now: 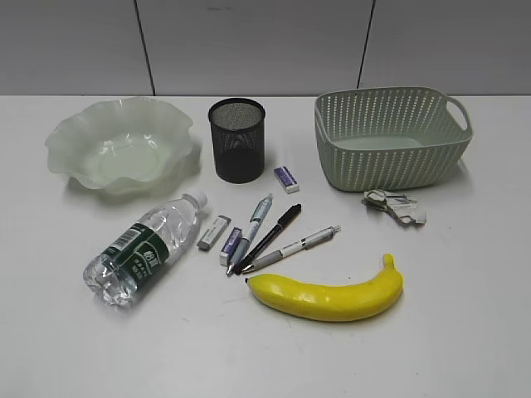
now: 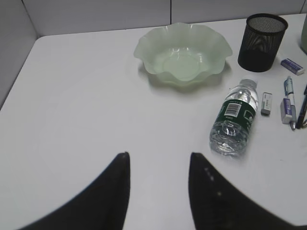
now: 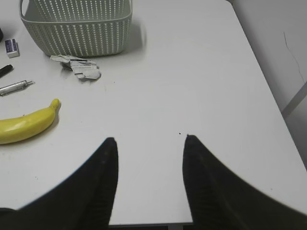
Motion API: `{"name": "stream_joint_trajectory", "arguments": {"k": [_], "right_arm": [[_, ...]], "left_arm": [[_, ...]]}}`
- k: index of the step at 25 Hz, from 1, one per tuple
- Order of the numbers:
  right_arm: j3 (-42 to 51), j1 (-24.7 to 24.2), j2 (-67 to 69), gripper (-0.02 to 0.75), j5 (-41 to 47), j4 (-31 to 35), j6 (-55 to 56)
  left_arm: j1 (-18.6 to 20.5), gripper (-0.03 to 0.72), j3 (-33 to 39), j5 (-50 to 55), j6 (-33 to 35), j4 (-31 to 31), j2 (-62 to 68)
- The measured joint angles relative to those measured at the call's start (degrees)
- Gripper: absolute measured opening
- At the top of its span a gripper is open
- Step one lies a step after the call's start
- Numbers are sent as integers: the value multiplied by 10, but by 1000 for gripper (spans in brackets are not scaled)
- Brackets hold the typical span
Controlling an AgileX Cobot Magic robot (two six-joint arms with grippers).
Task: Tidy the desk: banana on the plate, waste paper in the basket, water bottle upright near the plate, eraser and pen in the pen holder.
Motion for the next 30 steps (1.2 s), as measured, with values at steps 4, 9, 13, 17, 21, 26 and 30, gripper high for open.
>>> {"name": "stream_joint_trajectory", "arguments": {"k": [4, 9, 13, 17, 21, 26, 30], "right_arm": [[0, 0, 0, 362, 0, 0, 0], [0, 0, 0, 361, 0, 0, 0], [0, 0, 0, 361, 0, 0, 0], [0, 0, 0, 361, 0, 0, 0], [0, 0, 0, 362, 0, 0, 0], [0, 0, 0, 362, 0, 0, 0], [0, 0, 0, 361, 0, 0, 0]], "left_arm": [[0, 308, 0, 0, 0, 0, 0], [0, 308, 0, 0, 0, 0, 0], [0, 308, 0, 0, 0, 0, 0], [0, 304, 0, -4, 0, -23, 1], [0, 273, -7, -76, 5, -104, 42], [0, 255, -10, -240, 78, -261, 177], [0, 255, -38, -257, 311, -495, 348]]}}
